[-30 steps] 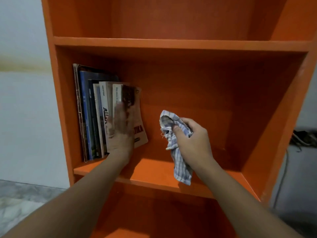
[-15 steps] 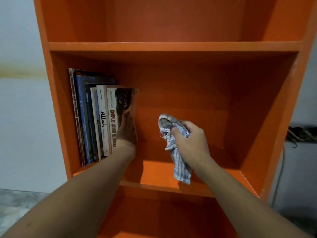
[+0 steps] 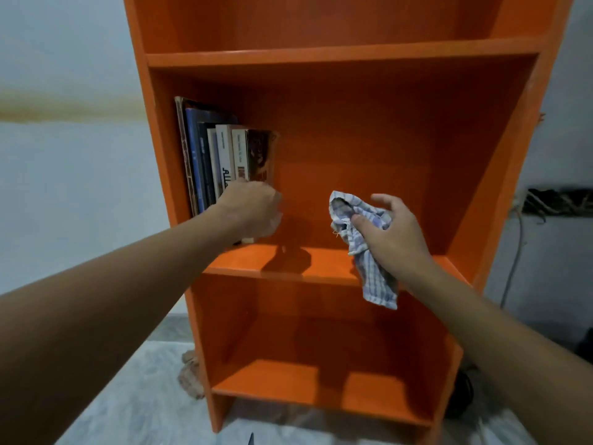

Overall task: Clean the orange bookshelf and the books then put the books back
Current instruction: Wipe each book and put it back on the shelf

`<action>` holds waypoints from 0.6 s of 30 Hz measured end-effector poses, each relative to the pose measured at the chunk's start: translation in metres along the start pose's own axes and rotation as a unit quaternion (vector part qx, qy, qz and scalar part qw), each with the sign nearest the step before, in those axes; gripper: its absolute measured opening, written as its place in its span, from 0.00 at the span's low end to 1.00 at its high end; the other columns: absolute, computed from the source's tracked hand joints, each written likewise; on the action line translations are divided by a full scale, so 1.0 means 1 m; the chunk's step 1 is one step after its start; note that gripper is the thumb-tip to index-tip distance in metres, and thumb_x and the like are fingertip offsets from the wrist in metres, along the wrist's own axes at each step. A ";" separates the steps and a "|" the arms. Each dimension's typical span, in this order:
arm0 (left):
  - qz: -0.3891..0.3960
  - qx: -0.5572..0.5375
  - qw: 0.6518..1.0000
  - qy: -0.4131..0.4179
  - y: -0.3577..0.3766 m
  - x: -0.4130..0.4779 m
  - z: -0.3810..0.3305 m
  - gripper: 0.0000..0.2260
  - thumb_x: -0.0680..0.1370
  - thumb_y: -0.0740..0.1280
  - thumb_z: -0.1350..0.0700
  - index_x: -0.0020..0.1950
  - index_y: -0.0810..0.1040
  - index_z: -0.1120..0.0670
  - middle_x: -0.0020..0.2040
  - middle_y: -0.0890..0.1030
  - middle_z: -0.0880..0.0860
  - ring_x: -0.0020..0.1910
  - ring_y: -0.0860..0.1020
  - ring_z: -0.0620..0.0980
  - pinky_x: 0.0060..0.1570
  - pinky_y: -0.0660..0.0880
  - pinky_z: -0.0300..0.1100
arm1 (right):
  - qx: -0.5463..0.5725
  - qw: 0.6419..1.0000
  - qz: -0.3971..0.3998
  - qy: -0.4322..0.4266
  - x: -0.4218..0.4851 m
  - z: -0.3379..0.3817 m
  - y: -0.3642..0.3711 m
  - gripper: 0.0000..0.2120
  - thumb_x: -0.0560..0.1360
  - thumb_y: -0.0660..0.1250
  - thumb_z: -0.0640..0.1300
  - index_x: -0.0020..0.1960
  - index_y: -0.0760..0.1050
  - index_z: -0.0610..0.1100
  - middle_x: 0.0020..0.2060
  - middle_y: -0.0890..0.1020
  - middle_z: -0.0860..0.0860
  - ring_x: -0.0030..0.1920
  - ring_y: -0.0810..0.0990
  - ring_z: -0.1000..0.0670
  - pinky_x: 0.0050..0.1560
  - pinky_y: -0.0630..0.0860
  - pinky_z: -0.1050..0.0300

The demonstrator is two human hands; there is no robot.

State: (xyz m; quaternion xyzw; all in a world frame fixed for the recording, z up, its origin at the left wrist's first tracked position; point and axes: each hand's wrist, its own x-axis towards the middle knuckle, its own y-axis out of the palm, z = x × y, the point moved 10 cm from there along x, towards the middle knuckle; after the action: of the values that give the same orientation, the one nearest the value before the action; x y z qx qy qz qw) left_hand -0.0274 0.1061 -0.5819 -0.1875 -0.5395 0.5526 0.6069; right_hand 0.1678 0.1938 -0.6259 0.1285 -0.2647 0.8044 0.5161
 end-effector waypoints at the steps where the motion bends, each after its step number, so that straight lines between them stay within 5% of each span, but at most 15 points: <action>1: 0.015 -0.051 0.999 -0.002 -0.003 -0.013 -0.006 0.15 0.80 0.59 0.44 0.54 0.79 0.52 0.44 0.80 0.50 0.42 0.78 0.51 0.46 0.76 0.47 | 0.001 1.000 0.002 0.001 -0.010 0.000 -0.002 0.21 0.76 0.70 0.51 0.66 0.69 0.52 0.58 0.79 0.52 0.48 0.83 0.54 0.50 0.82 0.49; 5: 0.062 -0.288 0.956 0.012 -0.003 -0.086 -0.049 0.12 0.80 0.63 0.48 0.59 0.81 0.49 0.53 0.83 0.49 0.49 0.80 0.48 0.51 0.79 0.51 | -0.005 1.000 0.009 0.009 -0.074 -0.018 -0.006 0.16 0.75 0.72 0.52 0.60 0.73 0.51 0.51 0.82 0.53 0.46 0.84 0.56 0.48 0.81 0.51; 12: 0.173 -0.412 0.894 -0.025 0.089 -0.204 -0.146 0.11 0.79 0.65 0.49 0.54 0.83 0.51 0.44 0.81 0.47 0.45 0.78 0.48 0.43 0.71 0.40 | -0.048 0.993 0.079 0.073 -0.207 -0.114 0.015 0.13 0.75 0.71 0.52 0.57 0.75 0.53 0.51 0.81 0.57 0.51 0.81 0.57 0.50 0.78 0.55; 16: 0.345 -0.491 0.795 -0.090 0.209 -0.291 -0.229 0.16 0.80 0.64 0.45 0.64 0.77 0.52 0.58 0.79 0.54 0.53 0.79 0.54 0.49 0.72 0.40 | -0.057 0.980 0.087 0.169 -0.274 -0.205 0.023 0.14 0.76 0.70 0.53 0.60 0.76 0.52 0.55 0.80 0.57 0.55 0.78 0.57 0.55 0.74 0.59; 18: 0.415 -0.498 0.749 -0.138 0.263 -0.340 -0.266 0.22 0.80 0.65 0.46 0.71 0.71 0.55 0.66 0.76 0.56 0.57 0.77 0.52 0.54 0.73 0.41 | -0.055 0.972 0.068 0.219 -0.306 -0.249 0.020 0.15 0.76 0.70 0.52 0.61 0.76 0.51 0.55 0.79 0.57 0.54 0.76 0.57 0.51 0.71 0.70</action>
State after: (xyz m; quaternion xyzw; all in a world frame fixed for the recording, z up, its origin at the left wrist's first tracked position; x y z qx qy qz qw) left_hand 0.1447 -0.0091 -1.0436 -0.5904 -0.6850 0.4231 0.0569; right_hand 0.2991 0.0924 -0.9848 -0.0974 -0.1974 0.8302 0.5121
